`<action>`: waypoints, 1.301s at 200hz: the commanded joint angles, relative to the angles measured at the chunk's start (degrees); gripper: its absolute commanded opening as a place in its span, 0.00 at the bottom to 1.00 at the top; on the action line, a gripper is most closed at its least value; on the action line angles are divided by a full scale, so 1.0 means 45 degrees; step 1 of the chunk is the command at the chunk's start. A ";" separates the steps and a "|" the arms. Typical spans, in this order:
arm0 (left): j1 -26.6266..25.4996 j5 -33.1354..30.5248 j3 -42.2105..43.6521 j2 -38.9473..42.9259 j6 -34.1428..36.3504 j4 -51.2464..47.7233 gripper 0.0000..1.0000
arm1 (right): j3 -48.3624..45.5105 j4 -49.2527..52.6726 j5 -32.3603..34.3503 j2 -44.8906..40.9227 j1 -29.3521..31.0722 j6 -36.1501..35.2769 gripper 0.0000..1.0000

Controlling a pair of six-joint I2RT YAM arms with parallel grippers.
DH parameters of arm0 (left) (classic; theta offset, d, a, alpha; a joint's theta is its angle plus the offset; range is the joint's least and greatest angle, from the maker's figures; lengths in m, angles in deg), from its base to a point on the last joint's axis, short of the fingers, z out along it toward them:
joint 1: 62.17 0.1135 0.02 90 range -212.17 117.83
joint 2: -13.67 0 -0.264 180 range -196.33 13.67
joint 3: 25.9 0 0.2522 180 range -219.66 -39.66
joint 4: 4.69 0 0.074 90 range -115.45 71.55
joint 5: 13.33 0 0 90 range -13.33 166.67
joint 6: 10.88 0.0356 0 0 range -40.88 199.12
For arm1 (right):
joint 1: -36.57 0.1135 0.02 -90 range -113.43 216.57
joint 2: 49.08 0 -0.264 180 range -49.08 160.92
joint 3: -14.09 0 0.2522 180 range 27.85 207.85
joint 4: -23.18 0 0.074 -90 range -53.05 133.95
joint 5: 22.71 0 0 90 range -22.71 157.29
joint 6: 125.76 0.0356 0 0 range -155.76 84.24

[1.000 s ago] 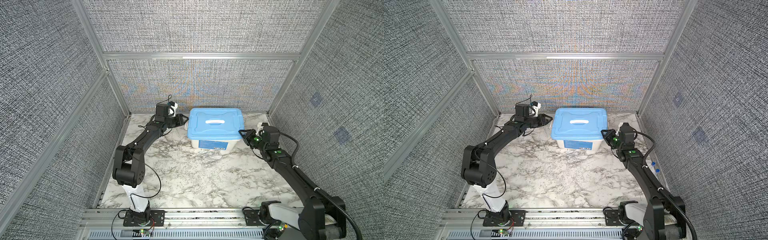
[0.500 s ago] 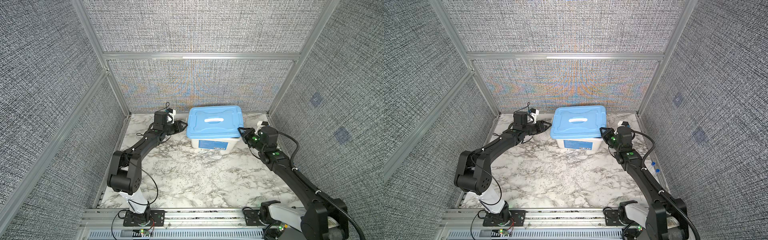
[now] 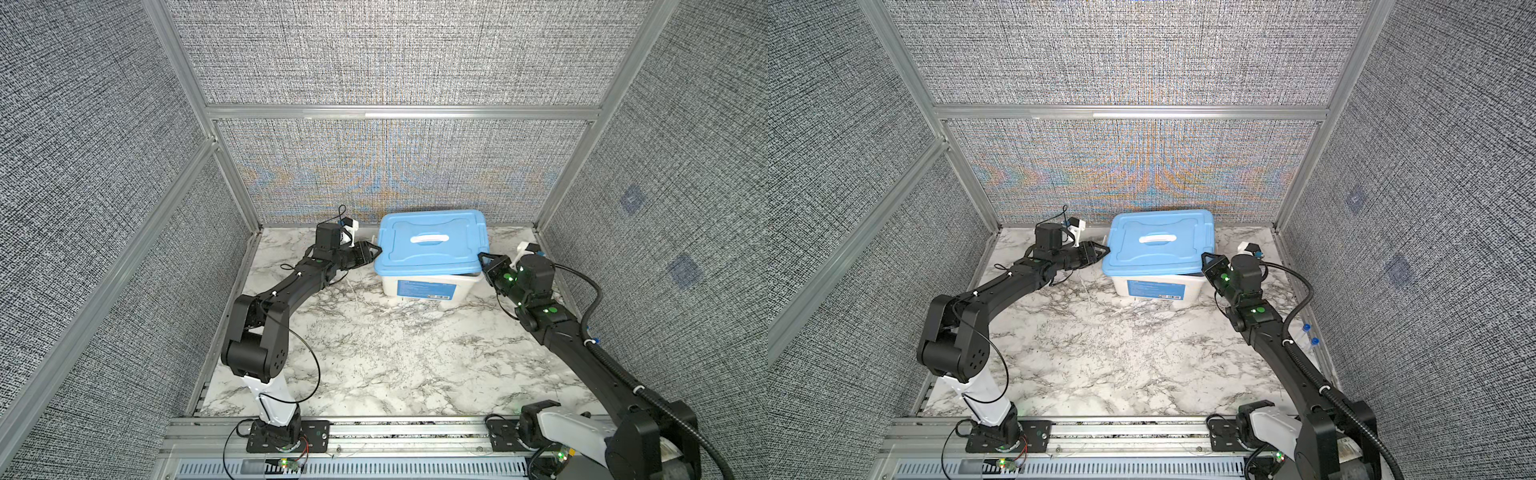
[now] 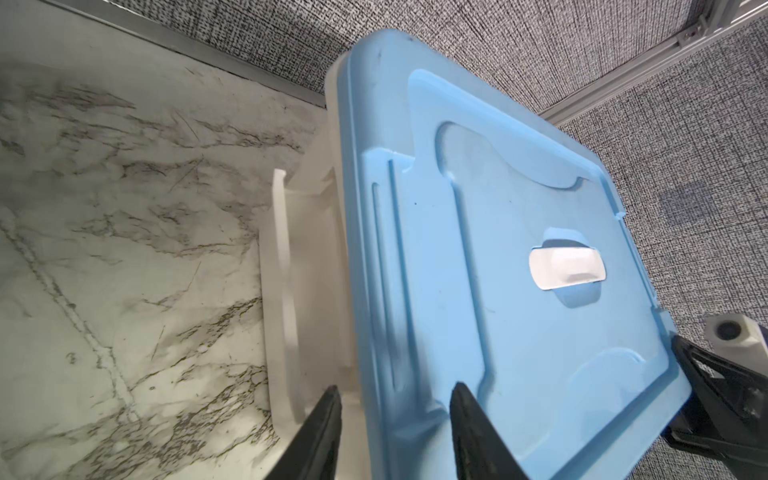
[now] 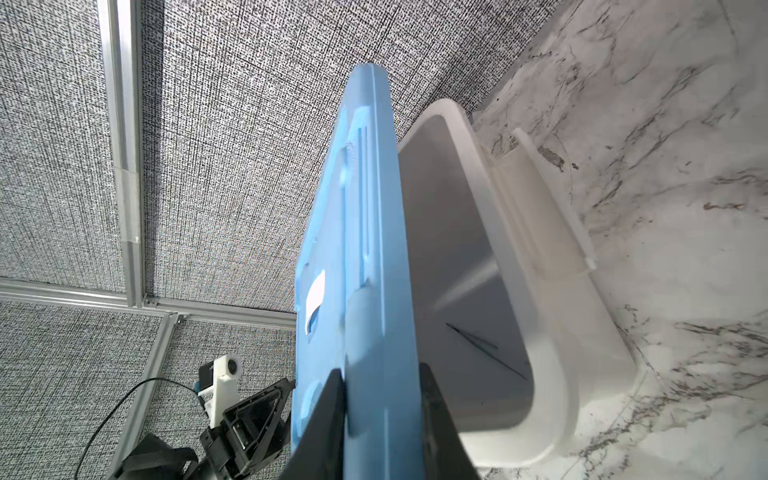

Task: Organize the chemistry lab equipment

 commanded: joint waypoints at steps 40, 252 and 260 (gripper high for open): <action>-0.0301 -0.0185 -0.0672 -0.0300 0.0629 -0.0373 0.42 | -0.0079 0.0939 0.1179 0.0158 -0.0177 -0.1257 0.25; -0.0441 -0.1424 -0.3686 -0.2204 0.2612 -0.3254 0.37 | 0.3557 0.6005 0.0498 0.2659 -0.0827 -0.7757 0.60; -0.0458 -0.1498 -0.3723 -0.2271 0.2700 -0.3340 0.37 | 0.3865 0.6342 0.0148 0.2983 -0.1002 -0.7780 0.60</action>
